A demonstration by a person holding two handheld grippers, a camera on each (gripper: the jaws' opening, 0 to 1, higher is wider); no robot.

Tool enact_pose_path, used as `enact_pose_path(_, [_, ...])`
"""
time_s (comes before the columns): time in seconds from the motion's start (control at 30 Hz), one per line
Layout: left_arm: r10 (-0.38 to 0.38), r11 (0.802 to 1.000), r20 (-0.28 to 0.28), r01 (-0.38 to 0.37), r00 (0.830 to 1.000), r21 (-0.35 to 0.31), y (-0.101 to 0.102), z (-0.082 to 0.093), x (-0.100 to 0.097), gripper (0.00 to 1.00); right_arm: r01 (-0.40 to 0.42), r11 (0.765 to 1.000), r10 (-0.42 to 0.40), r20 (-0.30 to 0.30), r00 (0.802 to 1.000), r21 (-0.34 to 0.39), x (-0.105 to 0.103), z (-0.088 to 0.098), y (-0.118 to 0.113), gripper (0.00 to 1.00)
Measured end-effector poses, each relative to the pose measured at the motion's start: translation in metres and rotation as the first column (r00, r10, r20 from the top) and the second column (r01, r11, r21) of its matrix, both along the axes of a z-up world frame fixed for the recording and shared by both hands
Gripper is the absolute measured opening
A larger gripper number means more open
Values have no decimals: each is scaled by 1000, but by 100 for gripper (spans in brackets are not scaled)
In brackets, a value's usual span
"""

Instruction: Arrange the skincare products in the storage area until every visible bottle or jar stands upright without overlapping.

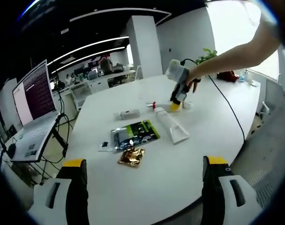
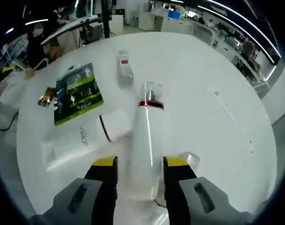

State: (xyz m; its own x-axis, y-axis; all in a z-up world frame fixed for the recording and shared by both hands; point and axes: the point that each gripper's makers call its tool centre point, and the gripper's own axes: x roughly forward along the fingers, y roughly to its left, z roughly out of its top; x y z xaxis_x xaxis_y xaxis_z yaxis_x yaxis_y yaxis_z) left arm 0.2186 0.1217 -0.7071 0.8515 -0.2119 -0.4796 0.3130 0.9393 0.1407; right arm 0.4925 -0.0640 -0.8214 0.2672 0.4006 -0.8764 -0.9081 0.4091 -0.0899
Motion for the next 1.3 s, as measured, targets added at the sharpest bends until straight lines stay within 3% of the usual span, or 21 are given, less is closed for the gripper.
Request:
enact_pose_path(0.13, [6, 1000, 4, -6, 1000, -4, 1, 2, 0, 97, -4, 1000, 3, -27, 1000, -27, 4, -9, -1, 38])
enact_pose_path(0.27, [10, 1000, 3, -10, 1000, -6, 1, 0, 1, 97, -4, 999, 3, -47, 999, -33, 9, -7, 4, 33])
enact_pose_path(0.4, [3, 1000, -2, -4, 1000, -5, 0, -2, 3, 97, -7, 997, -1, -111, 994, -79, 9, -10, 2, 33])
enact_pose_path(0.6, [-9, 1000, -5, 9, 1000, -3, -2, -3, 2, 97, -31, 983, 4, -149, 989, -180, 4, -9, 2, 33])
enact_pose_path(0.77, [-12, 1000, -3, 12, 1000, -6, -3, -2, 3, 97, -22, 982, -8, -154, 988, -188, 4, -11, 3, 31])
enact_pose_path(1.3, [-35, 999, 11, 35, 999, -3, -5, 0, 5, 96, 117, 981, -138, -129, 982, -157, -4, -11, -3, 27])
